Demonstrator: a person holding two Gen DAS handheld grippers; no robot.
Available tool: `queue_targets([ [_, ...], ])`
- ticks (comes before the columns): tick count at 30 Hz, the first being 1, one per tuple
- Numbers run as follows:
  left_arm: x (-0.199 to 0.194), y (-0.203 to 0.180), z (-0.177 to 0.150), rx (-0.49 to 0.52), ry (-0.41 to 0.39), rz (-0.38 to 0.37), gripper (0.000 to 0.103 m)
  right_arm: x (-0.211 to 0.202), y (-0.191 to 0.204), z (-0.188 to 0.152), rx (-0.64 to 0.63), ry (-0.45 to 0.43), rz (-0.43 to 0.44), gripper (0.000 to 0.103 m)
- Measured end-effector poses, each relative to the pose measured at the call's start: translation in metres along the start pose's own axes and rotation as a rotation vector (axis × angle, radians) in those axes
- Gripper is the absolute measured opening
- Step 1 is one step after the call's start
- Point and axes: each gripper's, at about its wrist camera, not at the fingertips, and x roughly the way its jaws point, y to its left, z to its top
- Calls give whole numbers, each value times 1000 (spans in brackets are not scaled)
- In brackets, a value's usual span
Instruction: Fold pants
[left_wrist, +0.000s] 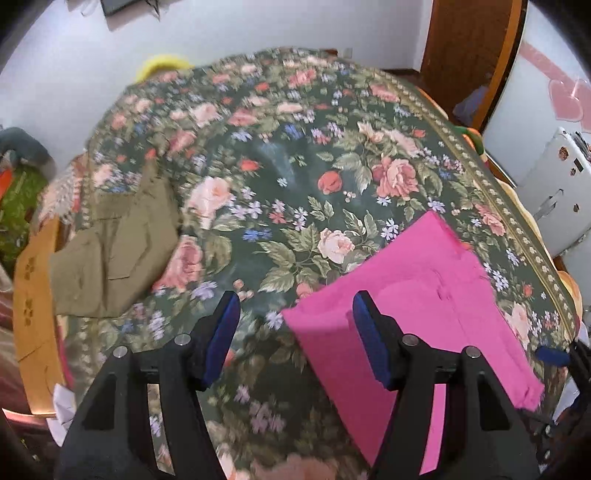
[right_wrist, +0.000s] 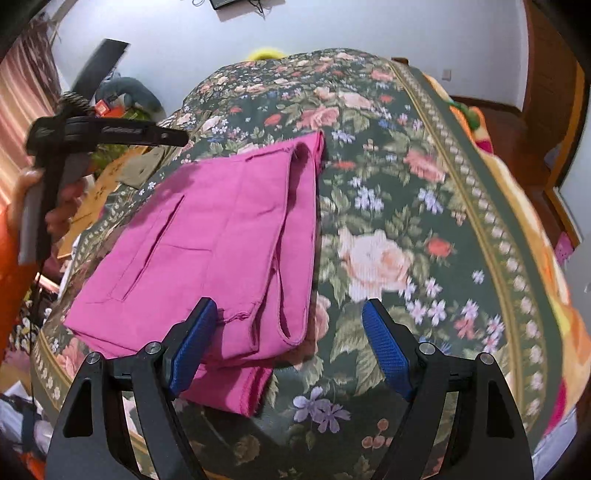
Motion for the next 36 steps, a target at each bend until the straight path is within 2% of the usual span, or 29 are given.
queue_targets([
  [2, 15, -3, 6, 13, 25, -33, 69, -1, -6, -2, 26, 3, 25, 79],
  [4, 27, -12, 8, 47, 50, -63, 79, -2, -10, -2, 46, 6, 34, 79],
  [6, 43, -21, 8, 95, 78, -33, 79, -3, -12, -2, 53, 8, 31, 79],
  [8, 63, -27, 4, 134, 111, 46, 79, -5, -10, -2, 51, 10, 23, 79],
  [10, 66, -28, -1, 148, 91, 72, 83, -8, -8, 0, 47, 13, 8, 79],
  [16, 50, -7, -23, 124, 71, 126, 83, -17, -4, 10, 39, -17, -23, 79],
  [23, 8, 49, -68, -23, 51, 156, 83, -32, 7, 15, 26, -56, -23, 79],
  [27, -21, 69, -109, -116, 56, 123, 83, -34, 19, 14, 4, -55, -6, 79],
  [32, -56, 64, -157, -143, 27, 79, 83, -22, 32, 9, -31, -28, -1, 79],
  [36, -61, 64, -167, -164, 10, 78, 83, -7, 36, 6, -48, -4, 4, 79],
])
